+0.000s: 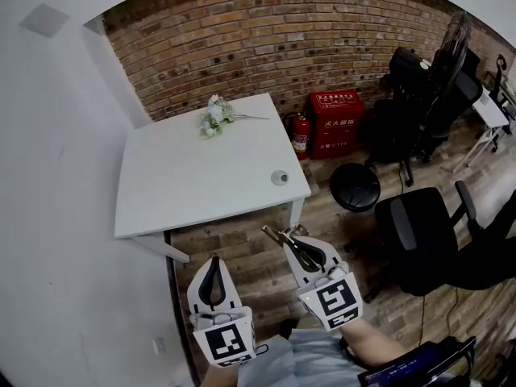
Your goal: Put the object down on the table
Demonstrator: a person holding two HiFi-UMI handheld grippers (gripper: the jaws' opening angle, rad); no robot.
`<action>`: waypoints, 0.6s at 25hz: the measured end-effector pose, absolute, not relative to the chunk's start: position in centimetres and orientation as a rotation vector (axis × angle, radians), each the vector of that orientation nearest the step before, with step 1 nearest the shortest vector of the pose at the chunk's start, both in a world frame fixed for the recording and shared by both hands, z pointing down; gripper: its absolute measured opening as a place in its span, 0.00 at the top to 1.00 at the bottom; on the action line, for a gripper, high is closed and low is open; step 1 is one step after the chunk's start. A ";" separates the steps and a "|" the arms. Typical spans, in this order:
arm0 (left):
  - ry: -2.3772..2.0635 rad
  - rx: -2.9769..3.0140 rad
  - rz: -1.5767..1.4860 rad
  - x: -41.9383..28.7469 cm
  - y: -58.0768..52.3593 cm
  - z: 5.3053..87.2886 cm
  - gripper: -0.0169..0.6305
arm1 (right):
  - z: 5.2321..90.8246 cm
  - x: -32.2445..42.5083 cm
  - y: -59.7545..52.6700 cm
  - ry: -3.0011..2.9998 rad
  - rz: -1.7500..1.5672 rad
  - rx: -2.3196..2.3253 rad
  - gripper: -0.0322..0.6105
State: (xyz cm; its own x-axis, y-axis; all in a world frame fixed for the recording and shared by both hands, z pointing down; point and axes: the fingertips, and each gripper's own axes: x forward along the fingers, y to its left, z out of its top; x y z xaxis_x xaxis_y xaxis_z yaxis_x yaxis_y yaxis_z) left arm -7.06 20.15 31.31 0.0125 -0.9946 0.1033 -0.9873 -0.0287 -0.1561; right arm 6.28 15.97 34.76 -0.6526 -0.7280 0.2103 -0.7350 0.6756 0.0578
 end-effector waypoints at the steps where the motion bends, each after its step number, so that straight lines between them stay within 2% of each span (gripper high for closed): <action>1: 2.158 -2.209 -0.291 -7.2 20.0 31.5 0.96 | 34.8 6.1 15.8 -2.673 0.048 1.185 0.90; 15: 2.185 -2.251 -0.388 -8.2 13.3 34.4 0.96 | 36.4 4.8 9.2 -2.674 0.140 1.177 0.90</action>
